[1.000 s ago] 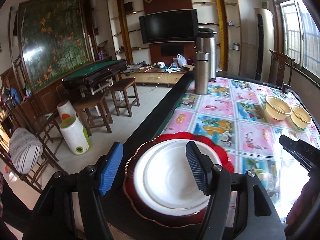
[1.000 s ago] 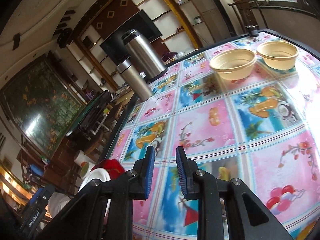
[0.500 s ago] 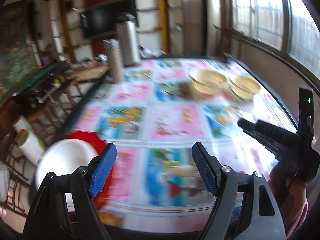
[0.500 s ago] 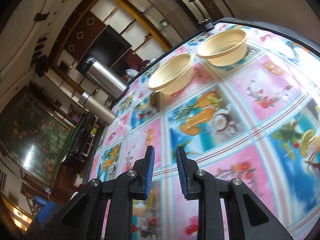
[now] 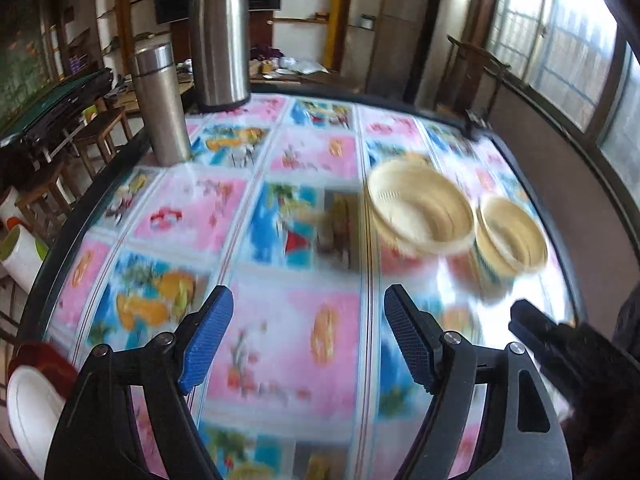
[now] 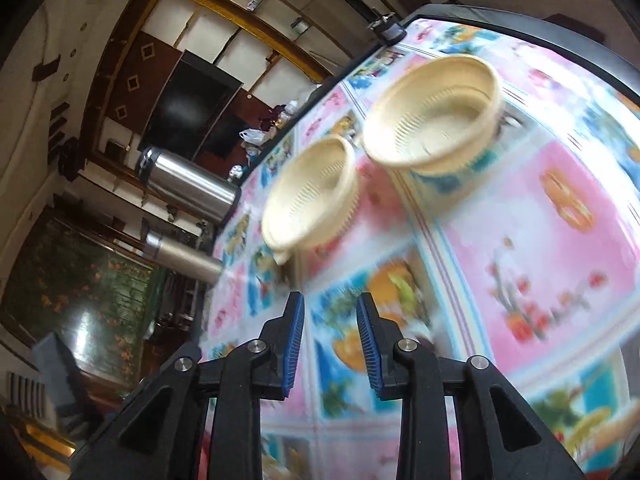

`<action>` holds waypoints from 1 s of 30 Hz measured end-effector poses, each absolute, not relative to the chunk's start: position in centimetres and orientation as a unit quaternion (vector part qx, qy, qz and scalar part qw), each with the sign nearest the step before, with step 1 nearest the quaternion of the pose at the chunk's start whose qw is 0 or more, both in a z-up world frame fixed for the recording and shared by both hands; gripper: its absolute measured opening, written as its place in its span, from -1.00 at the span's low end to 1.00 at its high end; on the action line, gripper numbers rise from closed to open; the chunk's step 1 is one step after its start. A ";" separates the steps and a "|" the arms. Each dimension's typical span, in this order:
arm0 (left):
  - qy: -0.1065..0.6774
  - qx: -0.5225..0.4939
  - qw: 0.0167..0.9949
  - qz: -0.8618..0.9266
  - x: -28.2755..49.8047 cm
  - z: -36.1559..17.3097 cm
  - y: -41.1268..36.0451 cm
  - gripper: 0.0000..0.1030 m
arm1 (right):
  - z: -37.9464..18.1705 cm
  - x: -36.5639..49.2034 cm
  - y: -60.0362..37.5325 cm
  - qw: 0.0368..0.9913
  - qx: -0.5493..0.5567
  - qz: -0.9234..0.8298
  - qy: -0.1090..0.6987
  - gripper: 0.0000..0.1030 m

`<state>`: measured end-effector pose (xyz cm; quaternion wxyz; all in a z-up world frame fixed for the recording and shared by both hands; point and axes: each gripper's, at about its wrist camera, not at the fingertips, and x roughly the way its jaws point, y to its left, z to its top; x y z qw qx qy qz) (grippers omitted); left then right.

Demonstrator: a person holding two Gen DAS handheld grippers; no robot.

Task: Organize plates and bowls
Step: 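Withdraw both grippers toward the two beige bowls, then move both open grippers to the rim of one beige bowl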

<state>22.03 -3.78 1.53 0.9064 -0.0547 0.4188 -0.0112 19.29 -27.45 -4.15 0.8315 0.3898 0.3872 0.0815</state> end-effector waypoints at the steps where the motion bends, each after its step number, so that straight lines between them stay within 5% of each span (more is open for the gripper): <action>1: 0.419 -0.068 0.906 -0.007 23.2 1.7 -3.6 0.52 | -3.6 20.7 -27.5 0.827 0.399 0.087 0.386 -0.21; 4: 0.422 -0.121 0.898 -0.005 26.9 1.8 -3.3 0.52 | -3.4 24.0 -27.7 0.814 0.429 0.090 0.381 -0.05; 13: 0.480 -0.207 0.852 -0.024 33.6 -3.8 -4.0 0.51 | -7.1 30.3 -28.0 0.790 0.451 0.046 0.413 -0.05; 30: 0.508 -0.277 0.802 -0.146 35.1 -5.9 -4.3 0.51 | -7.4 29.8 -28.0 0.818 0.431 0.037 0.379 -0.05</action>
